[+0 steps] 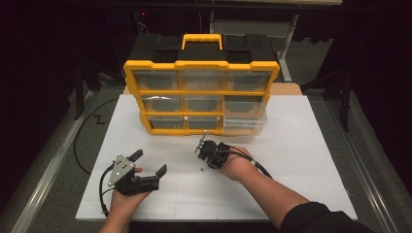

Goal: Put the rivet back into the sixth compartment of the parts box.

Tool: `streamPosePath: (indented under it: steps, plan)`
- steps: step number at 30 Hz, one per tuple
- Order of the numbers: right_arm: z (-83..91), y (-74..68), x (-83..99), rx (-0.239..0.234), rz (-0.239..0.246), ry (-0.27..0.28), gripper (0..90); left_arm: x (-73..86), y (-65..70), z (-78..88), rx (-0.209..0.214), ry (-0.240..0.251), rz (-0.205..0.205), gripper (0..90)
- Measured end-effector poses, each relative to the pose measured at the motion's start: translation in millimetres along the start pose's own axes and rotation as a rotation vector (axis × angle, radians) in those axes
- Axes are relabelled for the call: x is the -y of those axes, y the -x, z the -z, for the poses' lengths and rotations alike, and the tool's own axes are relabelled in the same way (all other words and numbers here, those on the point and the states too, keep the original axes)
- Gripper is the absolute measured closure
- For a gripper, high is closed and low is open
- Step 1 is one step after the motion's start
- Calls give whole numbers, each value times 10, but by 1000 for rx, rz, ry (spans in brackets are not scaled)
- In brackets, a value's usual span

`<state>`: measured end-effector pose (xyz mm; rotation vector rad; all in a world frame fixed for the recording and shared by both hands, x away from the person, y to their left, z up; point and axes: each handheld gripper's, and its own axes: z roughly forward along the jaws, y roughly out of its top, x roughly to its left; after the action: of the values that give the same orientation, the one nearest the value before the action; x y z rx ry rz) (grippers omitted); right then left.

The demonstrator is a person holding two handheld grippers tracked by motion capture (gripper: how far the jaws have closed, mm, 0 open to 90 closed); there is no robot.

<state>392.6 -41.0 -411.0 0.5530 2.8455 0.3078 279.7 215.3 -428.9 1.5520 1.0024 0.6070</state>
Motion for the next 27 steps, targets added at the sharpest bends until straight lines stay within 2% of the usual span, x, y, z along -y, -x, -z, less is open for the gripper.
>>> streamPosePath:
  steps: [3, 9, 13, 16, 19, 23, 27]
  plan:
    - [17, -22, -18, -12, 12, 0, 832, -2, 1, 5, 1, 2, -1, 4]
    - [76, -55, -61, -25, -1, 31, 809, -3, 5, 5, 1, 4, -1, 4]
    - [87, -94, -92, -61, 0, 60, 745, -2, 2, 4, 1, 1, -1, 4]
    - [37, -123, -100, -73, 6, 31, 717, -3, 4, 6, 1, 1, -2, 4]
    - [-16, -115, -101, -78, 11, 28, 733, -2, 3, 6, 1, 1, -1, 4]
    - [-20, -126, -105, -102, 6, 22, 821, -3, 3, 7, 2, 1, 0, 4]
    - [-23, -127, -103, -102, 16, 25, 842, -4, 7, 11, 1, 7, 4, 4]
